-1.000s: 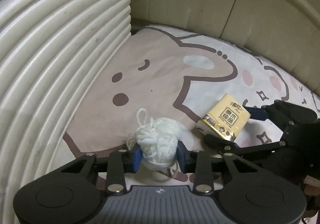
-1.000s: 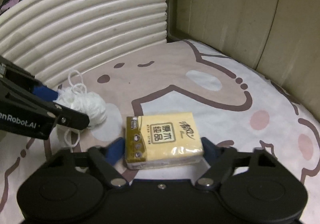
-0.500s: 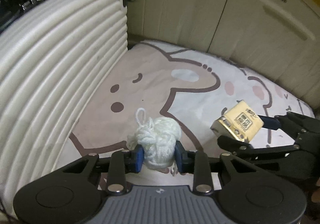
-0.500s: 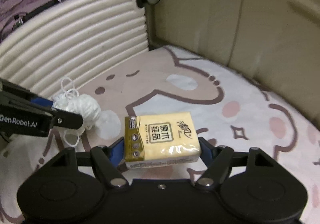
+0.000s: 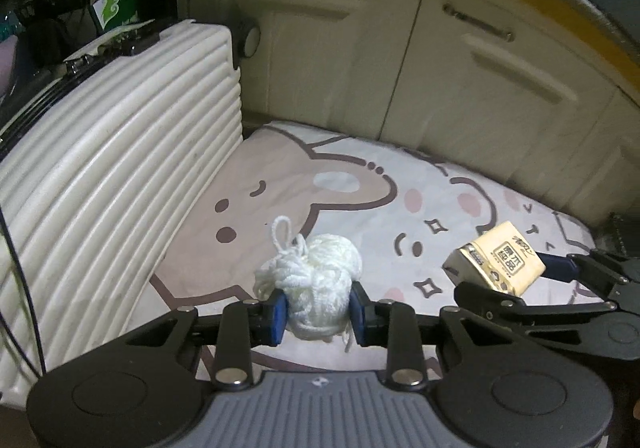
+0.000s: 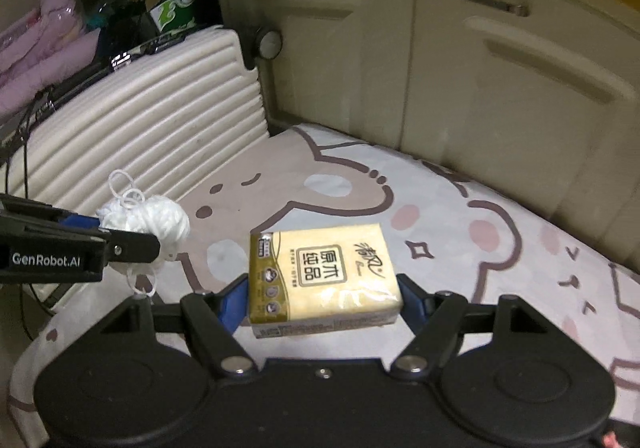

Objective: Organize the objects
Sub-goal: 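Lift the yarn ball and tissue packet with both tools and carry them over the black box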

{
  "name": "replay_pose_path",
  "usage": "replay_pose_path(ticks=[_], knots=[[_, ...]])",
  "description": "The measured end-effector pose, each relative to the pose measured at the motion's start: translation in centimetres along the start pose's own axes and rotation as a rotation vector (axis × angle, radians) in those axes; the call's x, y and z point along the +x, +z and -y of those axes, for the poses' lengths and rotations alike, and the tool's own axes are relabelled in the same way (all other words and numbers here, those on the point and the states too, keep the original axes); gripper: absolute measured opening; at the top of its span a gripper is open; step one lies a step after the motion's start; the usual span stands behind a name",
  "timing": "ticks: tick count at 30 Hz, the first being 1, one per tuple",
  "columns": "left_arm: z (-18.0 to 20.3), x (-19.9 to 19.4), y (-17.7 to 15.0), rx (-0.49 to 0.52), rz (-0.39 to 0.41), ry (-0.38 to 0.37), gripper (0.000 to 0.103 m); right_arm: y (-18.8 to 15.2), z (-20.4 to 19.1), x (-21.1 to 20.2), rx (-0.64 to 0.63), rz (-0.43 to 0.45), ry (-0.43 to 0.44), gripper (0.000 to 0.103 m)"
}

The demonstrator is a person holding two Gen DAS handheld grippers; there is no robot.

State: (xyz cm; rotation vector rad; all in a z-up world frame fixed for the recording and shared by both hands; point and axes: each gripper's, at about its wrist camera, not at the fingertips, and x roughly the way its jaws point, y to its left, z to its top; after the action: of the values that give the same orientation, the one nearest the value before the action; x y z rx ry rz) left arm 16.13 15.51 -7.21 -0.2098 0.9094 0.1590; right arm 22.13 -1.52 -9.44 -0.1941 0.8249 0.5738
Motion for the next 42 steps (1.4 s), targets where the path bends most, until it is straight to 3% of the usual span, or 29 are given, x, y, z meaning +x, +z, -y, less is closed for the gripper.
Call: replay_pose_path(ticks=[30,42], knots=[[6.7,-5.3,-2.1,0.110,0.056,-0.097,0.033,-5.7,5.2,-12.5,0.247,0.079,-0.189,0.076],[13.0,-5.3,-2.7,0.194,0.042,-0.171,0.033,-8.2,9.7,-16.3,0.325,0.100,-0.272,0.076]])
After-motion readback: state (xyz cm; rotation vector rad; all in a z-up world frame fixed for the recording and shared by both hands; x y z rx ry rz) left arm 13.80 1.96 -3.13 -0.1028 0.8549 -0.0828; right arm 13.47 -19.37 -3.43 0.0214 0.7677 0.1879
